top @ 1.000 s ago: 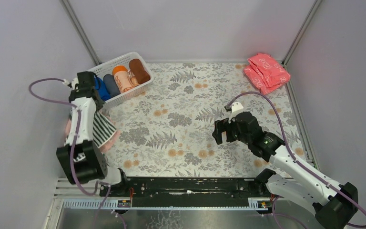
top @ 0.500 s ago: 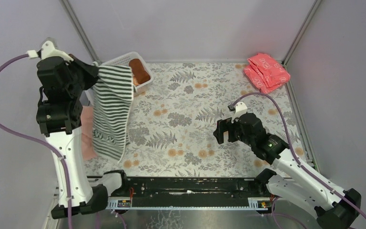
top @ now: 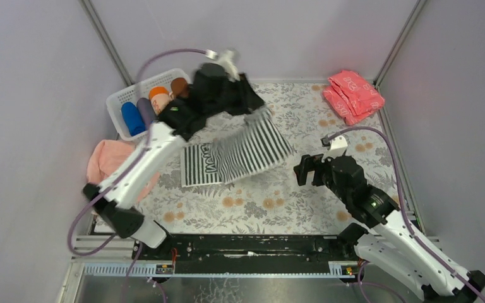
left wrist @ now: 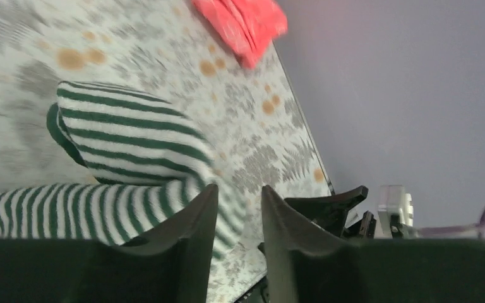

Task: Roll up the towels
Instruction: Place the towel at the center of the board.

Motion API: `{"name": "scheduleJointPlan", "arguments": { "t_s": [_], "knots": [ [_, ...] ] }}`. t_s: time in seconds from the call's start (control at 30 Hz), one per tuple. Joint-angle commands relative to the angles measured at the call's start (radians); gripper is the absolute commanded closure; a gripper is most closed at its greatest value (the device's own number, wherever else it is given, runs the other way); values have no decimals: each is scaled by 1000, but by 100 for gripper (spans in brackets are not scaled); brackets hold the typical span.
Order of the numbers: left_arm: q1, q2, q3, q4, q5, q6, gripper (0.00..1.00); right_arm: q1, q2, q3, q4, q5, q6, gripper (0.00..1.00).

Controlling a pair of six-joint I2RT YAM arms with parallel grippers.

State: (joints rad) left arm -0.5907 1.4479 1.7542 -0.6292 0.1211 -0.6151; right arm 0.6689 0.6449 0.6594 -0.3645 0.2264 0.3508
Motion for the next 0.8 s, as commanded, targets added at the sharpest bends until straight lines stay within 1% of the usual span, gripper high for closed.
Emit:
{"name": "scheduleJointPlan", "arguments": {
  "t_s": [0.0,0.07,0.1,0.23,0.33,0.47,0.57,0.67,0.77],
  "knots": [
    [-165,198,81,105,-46,45,61,-3,-33,28,-14,113,17,1],
    [-187,252,110,80,-59,48,51,-3,-39,27,-24,126,18,1],
    [-189,252,94,81,-70,43,48,-4,-44,25,-28,132,19,1],
    [-184,142,-108,129,-162,35,35,-3,-44,12,-32,135,18,1],
    [-147,13,-298,131,-215,0,32,-3,-22,1,-25,120,30,1],
    [-1,-150,-575,125,-214,-72,30,-3,24,-14,-12,95,54,1],
    [139,-258,-746,115,-176,-99,31,-3,50,-28,6,83,61,1],
    [265,-330,-864,80,-158,-101,31,-3,66,-37,22,78,58,1],
    [367,-371,-946,49,-147,-93,33,-3,82,-40,31,76,53,1]
  ]
}}
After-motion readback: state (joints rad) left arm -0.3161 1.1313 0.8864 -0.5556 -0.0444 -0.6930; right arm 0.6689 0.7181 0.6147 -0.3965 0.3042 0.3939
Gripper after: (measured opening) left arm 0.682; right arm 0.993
